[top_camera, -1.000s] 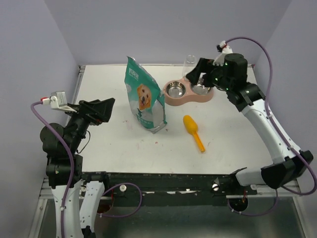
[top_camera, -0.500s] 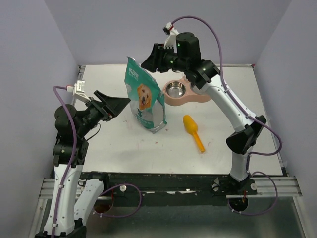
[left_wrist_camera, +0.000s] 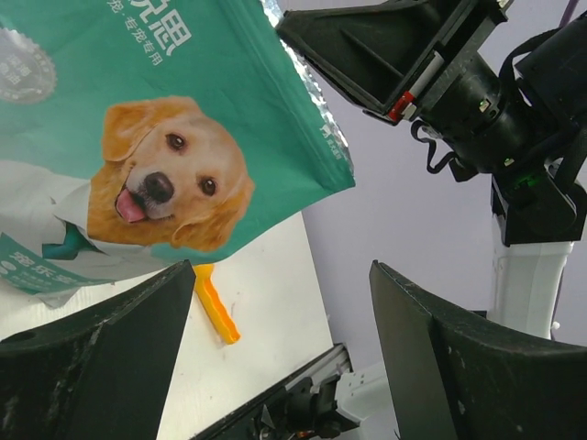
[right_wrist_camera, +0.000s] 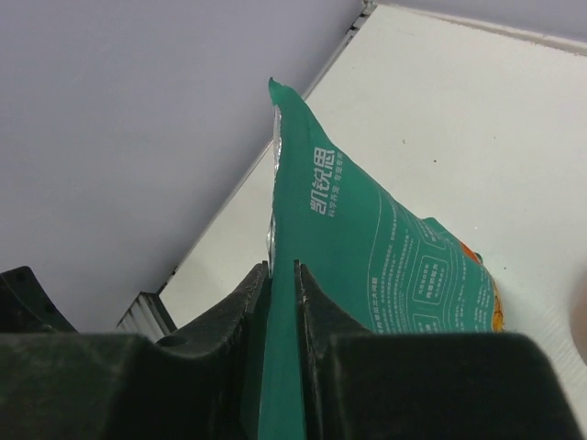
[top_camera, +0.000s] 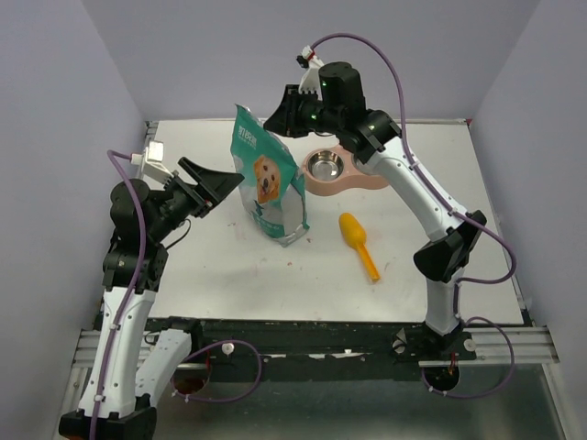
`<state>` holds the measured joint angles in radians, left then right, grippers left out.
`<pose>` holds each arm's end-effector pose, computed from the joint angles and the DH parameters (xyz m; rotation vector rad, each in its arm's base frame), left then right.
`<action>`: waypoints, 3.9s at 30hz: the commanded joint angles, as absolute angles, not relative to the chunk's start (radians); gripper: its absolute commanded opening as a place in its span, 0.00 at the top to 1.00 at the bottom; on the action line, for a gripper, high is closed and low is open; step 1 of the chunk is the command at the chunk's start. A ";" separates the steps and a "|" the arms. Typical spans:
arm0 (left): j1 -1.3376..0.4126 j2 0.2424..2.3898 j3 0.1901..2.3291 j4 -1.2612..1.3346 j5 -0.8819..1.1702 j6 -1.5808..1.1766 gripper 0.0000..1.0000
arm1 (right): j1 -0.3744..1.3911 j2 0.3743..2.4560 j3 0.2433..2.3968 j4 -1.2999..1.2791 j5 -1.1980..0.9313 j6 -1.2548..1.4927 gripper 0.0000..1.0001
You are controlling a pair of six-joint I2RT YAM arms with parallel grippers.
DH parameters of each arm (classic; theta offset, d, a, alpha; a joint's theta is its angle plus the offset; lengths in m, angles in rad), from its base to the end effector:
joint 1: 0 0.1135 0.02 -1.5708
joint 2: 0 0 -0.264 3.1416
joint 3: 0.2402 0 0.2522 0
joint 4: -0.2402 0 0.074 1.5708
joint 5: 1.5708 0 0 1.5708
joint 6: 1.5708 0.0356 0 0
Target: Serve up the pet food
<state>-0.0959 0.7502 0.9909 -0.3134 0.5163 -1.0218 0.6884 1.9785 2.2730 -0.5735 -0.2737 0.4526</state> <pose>0.1528 -0.0324 0.4025 -0.3956 1.7513 -1.2500 0.3381 0.2906 0.4546 -0.4331 1.9246 1.0262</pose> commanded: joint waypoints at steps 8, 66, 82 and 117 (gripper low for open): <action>-0.120 0.840 1.112 -0.403 0.405 -1.169 0.24 | 0.713 1.962 2.261 -0.583 -0.304 0.449 0.99; -0.265 1.321 1.517 -0.569 0.189 -1.376 0.50 | 0.793 1.890 2.191 -0.585 -0.144 0.353 0.99; -0.270 1.307 1.485 -0.543 0.176 -1.410 0.59 | 0.793 1.879 2.180 -0.571 -0.129 0.357 0.99; -0.284 1.365 1.546 -0.591 0.152 -1.390 0.67 | 0.792 1.888 2.204 -0.586 -0.155 0.333 0.99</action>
